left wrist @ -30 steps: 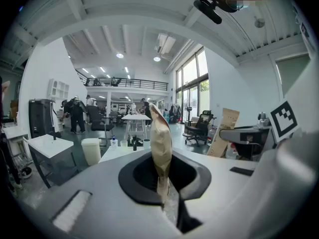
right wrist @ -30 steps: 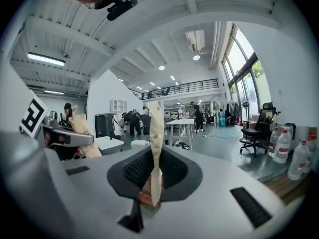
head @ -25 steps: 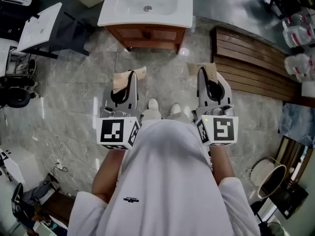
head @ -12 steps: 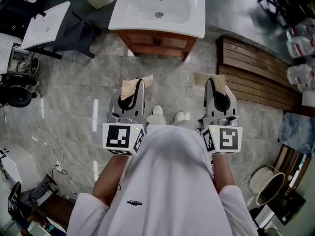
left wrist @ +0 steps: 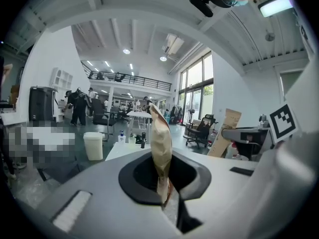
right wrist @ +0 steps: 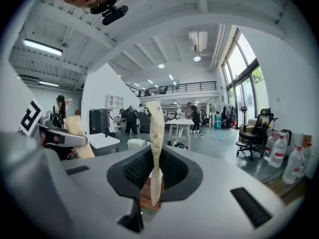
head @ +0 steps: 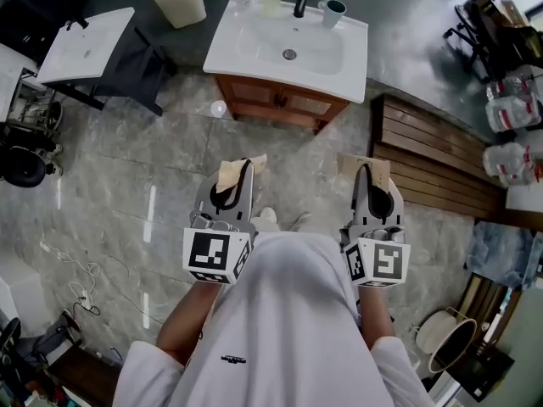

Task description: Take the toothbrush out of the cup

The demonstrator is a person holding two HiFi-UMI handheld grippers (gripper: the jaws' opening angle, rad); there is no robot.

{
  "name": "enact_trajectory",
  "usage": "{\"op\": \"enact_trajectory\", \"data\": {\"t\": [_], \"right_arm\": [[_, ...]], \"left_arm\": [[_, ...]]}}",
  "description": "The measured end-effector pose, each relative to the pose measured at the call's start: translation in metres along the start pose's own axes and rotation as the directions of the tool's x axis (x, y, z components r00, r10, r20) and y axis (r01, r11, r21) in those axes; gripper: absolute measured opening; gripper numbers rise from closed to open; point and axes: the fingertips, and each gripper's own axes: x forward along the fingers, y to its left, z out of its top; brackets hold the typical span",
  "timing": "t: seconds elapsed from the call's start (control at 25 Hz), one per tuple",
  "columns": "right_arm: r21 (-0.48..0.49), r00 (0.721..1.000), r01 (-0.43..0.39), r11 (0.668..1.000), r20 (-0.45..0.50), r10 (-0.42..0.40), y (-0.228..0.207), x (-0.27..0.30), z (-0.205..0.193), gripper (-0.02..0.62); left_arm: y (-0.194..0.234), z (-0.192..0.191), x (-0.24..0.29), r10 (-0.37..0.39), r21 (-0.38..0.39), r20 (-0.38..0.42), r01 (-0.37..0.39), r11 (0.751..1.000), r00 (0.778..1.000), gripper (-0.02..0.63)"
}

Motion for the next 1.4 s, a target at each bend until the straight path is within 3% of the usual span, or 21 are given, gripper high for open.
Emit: {"op": "enact_trajectory", "data": {"t": [0.36, 0.64, 0.96, 1.4], "right_arm": [[-0.005, 1.0, -0.019, 1.0, 0.009, 0.019, 0.007, 0.04, 0.012, 0.026], [-0.008, 0.996, -0.085, 0.996, 0.02, 0.086, 0.0, 0.095, 0.012, 0.026], [0.004, 0.993, -0.118, 0.993, 0.014, 0.117, -0.054, 0.197, 0.011, 0.026], [0.017, 0.982, -0.188, 0.982, 0.035, 0.187, -0.145, 0.328, 0.036, 0.026]], "left_arm": [[0.026, 0.015, 0.022, 0.013, -0.001, 0.008, -0.013, 1.0, 1.0, 0.014], [0.042, 0.019, 0.063, 0.045, 0.002, 0.002, -0.045, 0.999, 0.999, 0.014], [0.063, 0.031, 0.165, 0.077, 0.017, -0.044, -0.076, 0.997, 0.996, 0.014], [0.057, 0.091, 0.327, 0.087, 0.085, -0.07, -0.081, 0.993, 0.994, 0.014]]}}
